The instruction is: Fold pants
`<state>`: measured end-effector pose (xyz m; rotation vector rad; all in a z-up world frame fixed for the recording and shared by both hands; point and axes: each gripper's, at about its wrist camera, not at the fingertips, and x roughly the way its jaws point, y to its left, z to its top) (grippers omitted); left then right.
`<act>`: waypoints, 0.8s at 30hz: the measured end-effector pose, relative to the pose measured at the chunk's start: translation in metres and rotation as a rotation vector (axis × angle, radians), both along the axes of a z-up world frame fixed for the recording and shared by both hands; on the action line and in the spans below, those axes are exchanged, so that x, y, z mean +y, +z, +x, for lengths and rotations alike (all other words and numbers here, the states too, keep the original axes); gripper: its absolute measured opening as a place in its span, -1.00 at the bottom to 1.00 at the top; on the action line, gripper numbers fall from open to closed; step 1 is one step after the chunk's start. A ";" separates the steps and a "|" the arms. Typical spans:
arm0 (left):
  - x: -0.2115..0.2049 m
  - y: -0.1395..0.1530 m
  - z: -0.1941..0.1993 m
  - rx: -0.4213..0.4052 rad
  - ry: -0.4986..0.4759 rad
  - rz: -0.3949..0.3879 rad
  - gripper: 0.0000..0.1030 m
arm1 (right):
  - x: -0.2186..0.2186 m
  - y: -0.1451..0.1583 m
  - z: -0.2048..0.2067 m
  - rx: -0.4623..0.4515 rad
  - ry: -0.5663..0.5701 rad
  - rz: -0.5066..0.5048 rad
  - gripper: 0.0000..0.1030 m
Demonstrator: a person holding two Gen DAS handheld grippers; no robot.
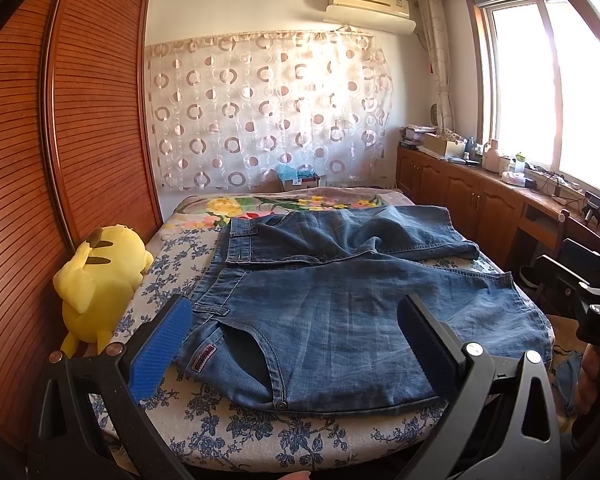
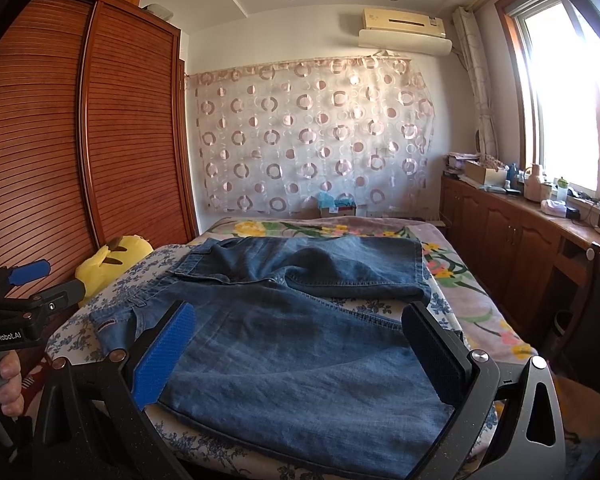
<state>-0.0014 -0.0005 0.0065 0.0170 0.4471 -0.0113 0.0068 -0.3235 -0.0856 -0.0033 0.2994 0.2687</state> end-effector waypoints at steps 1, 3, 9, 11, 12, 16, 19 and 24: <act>0.000 0.000 0.000 0.000 0.000 0.000 0.99 | 0.000 0.000 0.000 0.000 -0.001 0.000 1.00; 0.000 0.000 0.000 -0.002 0.000 -0.001 0.99 | 0.000 0.000 0.000 0.000 -0.003 -0.001 1.00; 0.000 0.001 0.000 -0.003 0.000 0.000 0.99 | 0.001 0.001 0.000 -0.002 -0.009 -0.004 1.00; 0.000 0.000 -0.001 -0.004 0.000 -0.001 0.99 | 0.001 0.001 0.000 -0.002 -0.008 -0.005 1.00; 0.000 0.000 -0.001 -0.004 -0.001 -0.001 0.99 | 0.001 0.001 0.000 -0.003 -0.009 -0.004 1.00; 0.000 0.001 0.000 -0.005 -0.001 -0.001 0.99 | 0.001 0.001 0.000 -0.003 -0.011 -0.004 1.00; 0.000 0.000 0.001 -0.006 0.000 0.000 0.99 | 0.001 0.001 0.001 -0.003 -0.012 -0.004 1.00; 0.001 0.000 0.000 -0.007 0.000 -0.002 0.99 | 0.001 0.001 0.000 -0.005 -0.012 -0.004 1.00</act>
